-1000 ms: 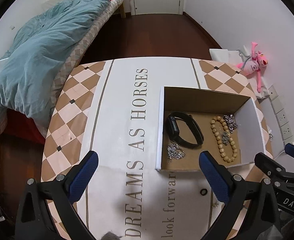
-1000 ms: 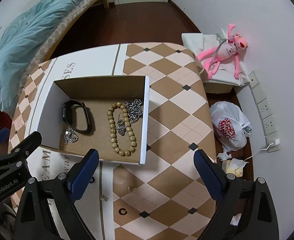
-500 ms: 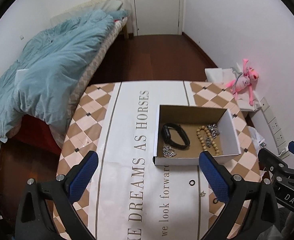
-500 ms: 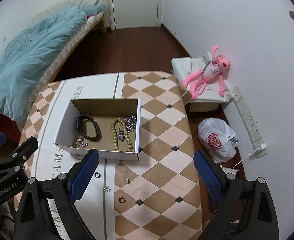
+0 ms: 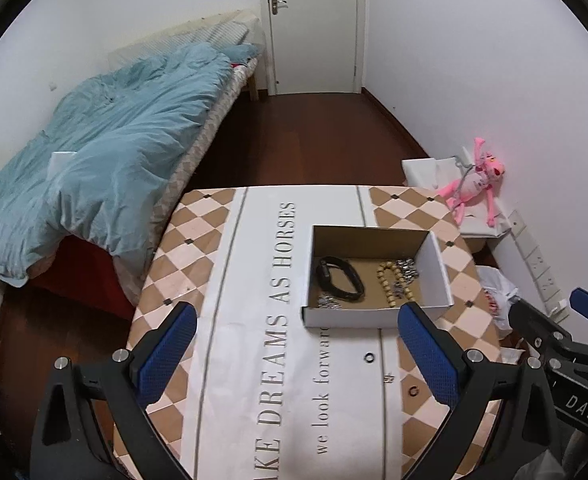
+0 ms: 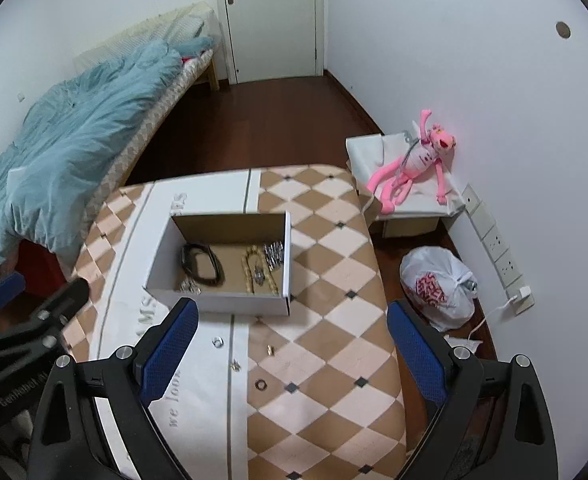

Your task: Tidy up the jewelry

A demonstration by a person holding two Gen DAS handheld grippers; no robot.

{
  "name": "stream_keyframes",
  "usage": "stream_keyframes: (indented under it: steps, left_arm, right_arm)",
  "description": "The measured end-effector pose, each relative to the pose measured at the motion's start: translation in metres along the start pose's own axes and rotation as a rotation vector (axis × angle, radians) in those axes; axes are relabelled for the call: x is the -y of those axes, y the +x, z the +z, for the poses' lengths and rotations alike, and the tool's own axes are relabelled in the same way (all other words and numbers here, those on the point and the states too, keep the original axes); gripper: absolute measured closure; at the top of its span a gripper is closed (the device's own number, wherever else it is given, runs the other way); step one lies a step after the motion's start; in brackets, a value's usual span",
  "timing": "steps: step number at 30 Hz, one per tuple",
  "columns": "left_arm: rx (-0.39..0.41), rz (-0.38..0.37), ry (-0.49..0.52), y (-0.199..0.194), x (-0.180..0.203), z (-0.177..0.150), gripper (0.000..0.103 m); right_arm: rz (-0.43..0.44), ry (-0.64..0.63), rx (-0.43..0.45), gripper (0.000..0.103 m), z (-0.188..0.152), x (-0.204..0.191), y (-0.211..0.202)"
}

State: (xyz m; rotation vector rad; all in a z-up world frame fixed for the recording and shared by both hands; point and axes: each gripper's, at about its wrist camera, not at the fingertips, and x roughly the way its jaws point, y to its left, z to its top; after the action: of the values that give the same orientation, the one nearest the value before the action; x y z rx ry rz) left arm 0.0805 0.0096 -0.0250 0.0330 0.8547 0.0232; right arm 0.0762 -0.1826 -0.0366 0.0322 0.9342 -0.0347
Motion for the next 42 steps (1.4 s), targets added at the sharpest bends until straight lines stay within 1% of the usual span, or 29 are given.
stream_keyframes:
  steps: [3,6,7,9,10,11,12,14,17,19,21,22,23,24,25,26,29,31,35,38,39,40,41,42]
  left_arm:
    - [-0.016,0.038,0.019,0.012,0.002,-0.015,0.000]
    - [-0.063,0.078,0.028,0.034,0.001,-0.037,0.000]
    - [-0.090,0.087,0.029,0.045,0.000,-0.047,0.000]
    - [-0.138,0.102,0.029,0.062,-0.002,-0.063,0.000]
    - [-0.165,0.106,0.028,0.072,-0.002,-0.072,0.000]
    - [-0.179,0.111,0.027,0.078,-0.003,-0.077,0.000]
    - [-0.200,0.119,0.028,0.085,-0.004,-0.083,0.000]
    - [-0.228,0.124,0.030,0.095,-0.005,-0.092,0.000]
    - [-0.249,0.134,0.035,0.103,-0.005,-0.100,0.000]
    - [-0.253,0.138,0.038,0.105,-0.006,-0.102,0.000]
    - [-0.257,0.138,0.041,0.107,-0.004,-0.103,0.000]
    - [-0.259,0.137,0.042,0.107,-0.004,-0.104,0.000]
    - [-0.260,0.136,0.044,0.107,-0.003,-0.104,0.000]
    - [-0.263,0.134,0.047,0.108,-0.002,-0.104,0.000]
    - [-0.265,0.132,0.049,0.110,-0.001,-0.103,0.000]
    - [-0.266,0.128,0.051,0.110,0.002,-0.104,0.000]
    - [-0.268,0.108,0.057,0.111,0.011,-0.103,0.000]
    - [-0.272,0.075,0.058,0.113,0.022,-0.101,0.000]
    - [-0.279,-0.022,0.083,0.118,0.056,-0.098,0.001]
    - [-0.274,-0.060,0.121,0.122,0.078,-0.098,0.001]
    - [-0.267,-0.067,0.136,0.123,0.086,-0.098,0.005]
    - [-0.263,-0.070,0.149,0.123,0.092,-0.098,0.013]
    - [-0.261,-0.076,0.166,0.124,0.098,-0.099,0.019]
    - [-0.264,-0.075,0.177,0.126,0.103,-0.100,0.032]
  right_arm:
    - [0.012,0.009,-0.060,0.006,-0.018,0.004,0.022]
    - [0.034,0.025,-0.121,0.006,-0.041,0.007,0.051]
    - [0.050,0.035,-0.149,0.007,-0.053,0.008,0.065]
    - [0.076,0.051,-0.194,0.018,-0.070,0.010,0.088]
    - [0.093,0.061,-0.218,0.029,-0.080,0.010,0.101]
    - [0.099,0.066,-0.226,0.033,-0.087,0.009,0.109]
    - [0.112,0.071,-0.231,0.035,-0.094,0.009,0.117]
    - [0.131,0.066,-0.226,0.044,-0.105,0.005,0.127]
    - [0.146,0.044,-0.204,0.047,-0.113,-0.001,0.134]
    - [0.144,0.015,-0.199,0.052,-0.116,-0.008,0.138]
    - [0.122,-0.027,-0.181,0.055,-0.118,-0.018,0.137]
    - [0.099,-0.053,-0.171,0.062,-0.119,-0.022,0.137]
    - [0.079,-0.075,-0.163,0.076,-0.119,-0.026,0.136]
    - [0.070,-0.094,-0.155,0.085,-0.119,-0.028,0.136]
    - [0.062,-0.107,-0.152,0.090,-0.119,-0.030,0.135]
    - [0.063,-0.108,-0.153,0.090,-0.119,-0.029,0.135]
    - [0.077,-0.050,-0.164,0.090,-0.115,-0.015,0.135]
    - [0.070,-0.006,-0.163,0.090,-0.112,-0.001,0.134]
    - [0.051,0.062,-0.173,0.090,-0.110,0.024,0.137]
    - [0.041,0.090,-0.179,0.090,-0.110,0.037,0.138]
    - [0.038,0.099,-0.178,0.090,-0.110,0.041,0.138]
    - [0.035,0.104,-0.178,0.090,-0.110,0.043,0.138]
    - [0.037,0.111,-0.178,0.090,-0.110,0.046,0.139]
    - [0.035,0.119,-0.177,0.090,-0.110,0.048,0.139]
